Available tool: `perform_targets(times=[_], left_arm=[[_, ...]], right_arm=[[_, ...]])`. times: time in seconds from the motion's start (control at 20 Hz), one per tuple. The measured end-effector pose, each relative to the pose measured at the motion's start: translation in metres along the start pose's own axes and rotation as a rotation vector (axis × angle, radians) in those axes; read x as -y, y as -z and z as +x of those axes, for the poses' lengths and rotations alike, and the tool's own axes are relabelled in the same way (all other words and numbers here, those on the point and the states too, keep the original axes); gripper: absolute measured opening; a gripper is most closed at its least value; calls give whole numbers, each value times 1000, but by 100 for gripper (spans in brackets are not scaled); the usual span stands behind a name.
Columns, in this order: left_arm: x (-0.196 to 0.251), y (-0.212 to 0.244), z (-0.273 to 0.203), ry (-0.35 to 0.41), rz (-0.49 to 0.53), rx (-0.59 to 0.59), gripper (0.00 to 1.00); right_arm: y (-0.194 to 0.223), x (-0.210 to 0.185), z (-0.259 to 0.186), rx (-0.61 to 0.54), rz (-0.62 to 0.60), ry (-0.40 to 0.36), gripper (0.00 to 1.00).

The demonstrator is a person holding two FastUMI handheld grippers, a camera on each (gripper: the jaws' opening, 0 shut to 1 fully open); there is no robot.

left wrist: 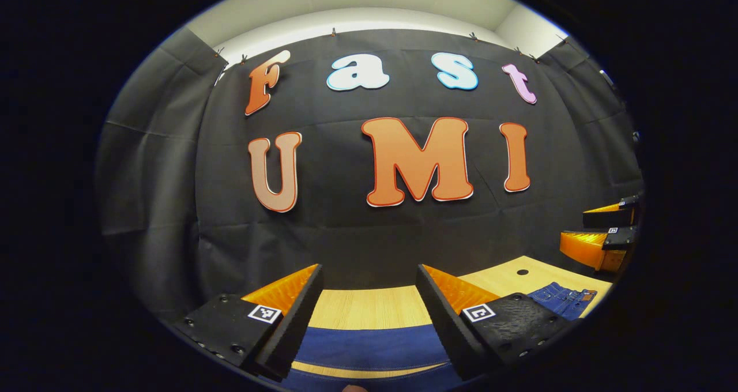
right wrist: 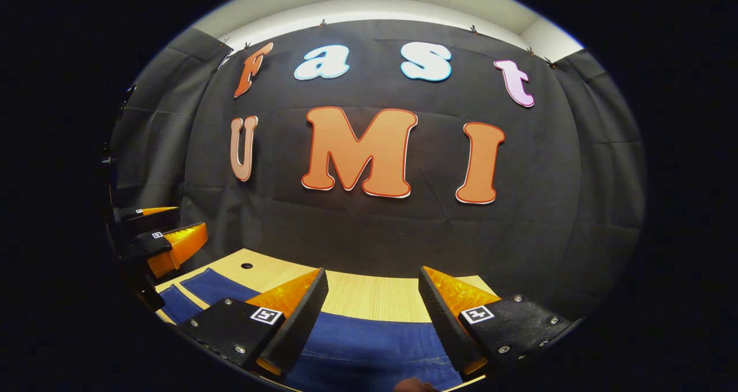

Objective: Grasp the waist and the cuffs of the jeans and fold them to make the two legs overlap; first hold the waist and fold one-third of the jeans toward the cuffs, then hold the cuffs and fold the remaining one-third in the same direction to finish folding.

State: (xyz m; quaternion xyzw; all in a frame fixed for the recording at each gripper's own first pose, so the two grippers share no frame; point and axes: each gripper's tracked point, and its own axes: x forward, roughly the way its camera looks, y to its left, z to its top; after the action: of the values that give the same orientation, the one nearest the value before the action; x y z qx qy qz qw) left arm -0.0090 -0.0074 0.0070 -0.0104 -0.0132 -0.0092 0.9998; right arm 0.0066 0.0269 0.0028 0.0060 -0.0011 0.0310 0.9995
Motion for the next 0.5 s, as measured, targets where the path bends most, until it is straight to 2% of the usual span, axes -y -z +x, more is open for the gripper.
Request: perform_targets(times=[0.25,0.5], left_arm=[[-10,0,-1,-26,-5,-2,99],[-28,18,-1,-73,-3,-62,98]], right_arm=[[5,3,2,-19,22,15,97],[20,10,3,-58,59,22,97]])
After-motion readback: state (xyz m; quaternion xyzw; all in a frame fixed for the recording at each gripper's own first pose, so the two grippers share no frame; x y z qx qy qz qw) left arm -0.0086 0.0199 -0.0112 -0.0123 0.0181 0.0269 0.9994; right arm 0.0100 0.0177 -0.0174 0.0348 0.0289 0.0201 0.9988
